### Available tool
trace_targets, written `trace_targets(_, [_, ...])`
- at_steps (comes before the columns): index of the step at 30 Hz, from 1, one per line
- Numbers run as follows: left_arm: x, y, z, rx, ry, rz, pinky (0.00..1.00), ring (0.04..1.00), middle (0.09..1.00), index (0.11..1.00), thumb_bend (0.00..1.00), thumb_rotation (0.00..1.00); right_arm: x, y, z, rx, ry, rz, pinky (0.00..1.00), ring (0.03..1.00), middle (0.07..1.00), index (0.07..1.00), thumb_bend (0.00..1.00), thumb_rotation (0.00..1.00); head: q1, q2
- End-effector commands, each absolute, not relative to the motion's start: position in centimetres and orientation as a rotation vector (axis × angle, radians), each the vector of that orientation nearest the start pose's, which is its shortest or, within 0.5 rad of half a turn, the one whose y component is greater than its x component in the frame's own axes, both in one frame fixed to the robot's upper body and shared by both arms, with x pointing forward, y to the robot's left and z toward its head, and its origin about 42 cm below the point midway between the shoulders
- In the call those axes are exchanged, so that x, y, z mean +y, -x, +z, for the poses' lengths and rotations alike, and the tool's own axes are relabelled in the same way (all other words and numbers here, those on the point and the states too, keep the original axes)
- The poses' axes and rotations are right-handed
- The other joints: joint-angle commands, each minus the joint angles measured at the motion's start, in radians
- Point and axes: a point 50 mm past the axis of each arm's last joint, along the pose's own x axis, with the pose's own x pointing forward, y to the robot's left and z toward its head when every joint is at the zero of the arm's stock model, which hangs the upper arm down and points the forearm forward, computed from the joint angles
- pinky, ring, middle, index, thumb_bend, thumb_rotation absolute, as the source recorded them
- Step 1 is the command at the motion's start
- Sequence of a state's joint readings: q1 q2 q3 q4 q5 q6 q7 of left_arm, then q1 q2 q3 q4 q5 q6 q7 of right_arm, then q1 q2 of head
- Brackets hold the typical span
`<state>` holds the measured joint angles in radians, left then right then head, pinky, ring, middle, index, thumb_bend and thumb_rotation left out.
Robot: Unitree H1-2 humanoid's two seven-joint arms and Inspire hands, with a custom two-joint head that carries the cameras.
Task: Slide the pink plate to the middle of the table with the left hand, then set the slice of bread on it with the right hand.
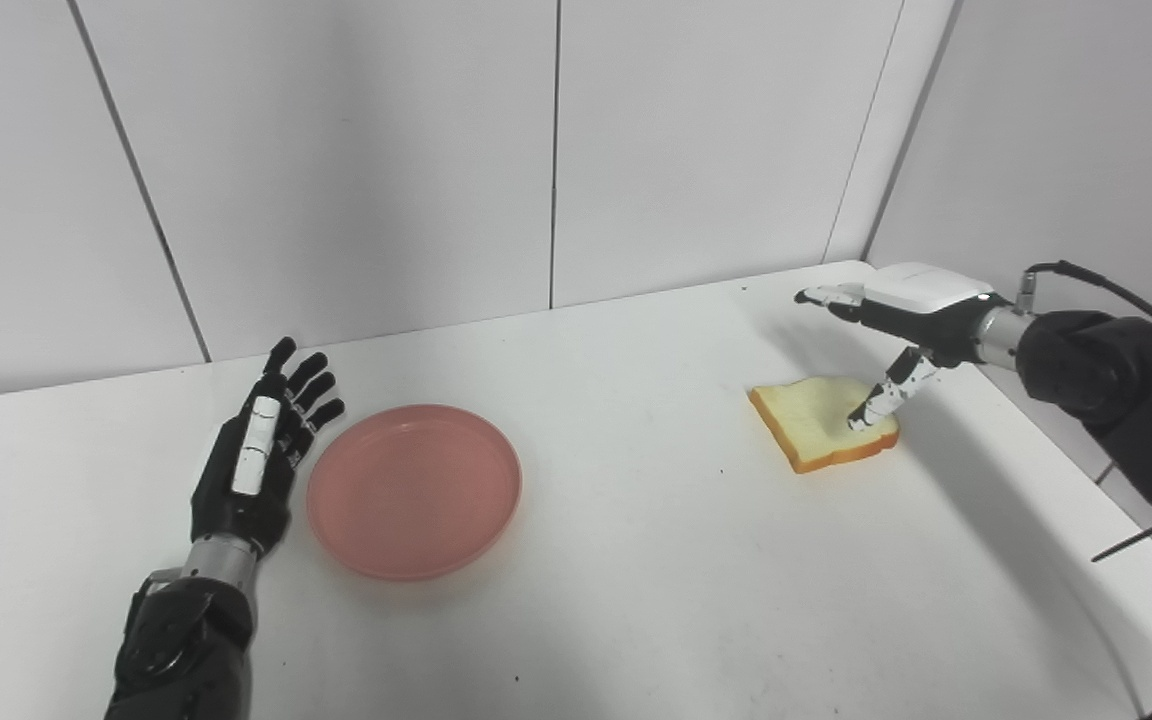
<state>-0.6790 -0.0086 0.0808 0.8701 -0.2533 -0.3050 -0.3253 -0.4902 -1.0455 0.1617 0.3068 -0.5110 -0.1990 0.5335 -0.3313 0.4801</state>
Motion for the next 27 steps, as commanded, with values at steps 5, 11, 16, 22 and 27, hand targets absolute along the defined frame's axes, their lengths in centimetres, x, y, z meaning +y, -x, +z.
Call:
trace_targets(5, [14.7,-47.7,14.3,-0.161,0.225,-0.367,0.86,0.912,0.907,0.944,0.88,0.75,-49.2,-39.9,36.7,0.213,1.65,0.353,0.94,0.96,0.971,0.985,1.0,0.31,0.002,0.002])
trace_targets(11, [14.7,-47.6,14.2,-0.16,0.224,-0.366,0.84,0.908,0.901,0.948,0.87,0.74,-49.3,-40.3,36.5,0.277,1.622,0.358,0.89,0.947,0.96,0.948,1.0,0.29,0.009,0.004])
trace_targets(16, [14.7,-47.6,14.1,-0.157,0.215,-0.365,0.83,0.9,0.896,0.946,0.88,0.74,-49.3,-40.5,36.2,0.299,1.601,0.356,0.86,0.945,0.961,0.943,1.0,0.27,0.01,0.002])
trace_targets(22, [14.6,-47.5,14.0,-0.153,0.205,-0.365,0.85,0.9,0.897,0.943,0.87,0.75,-48.8,-41.7,35.5,0.349,1.592,0.404,0.84,0.974,0.991,0.951,1.0,0.26,0.012,0.004])
trace_targets(27, [14.5,-47.4,14.0,-0.151,0.207,-0.364,0.86,0.902,0.904,0.938,0.87,0.74,-48.0,-42.4,35.1,0.41,1.605,0.416,0.9,1.0,1.0,0.951,1.0,0.32,0.015,0.006])
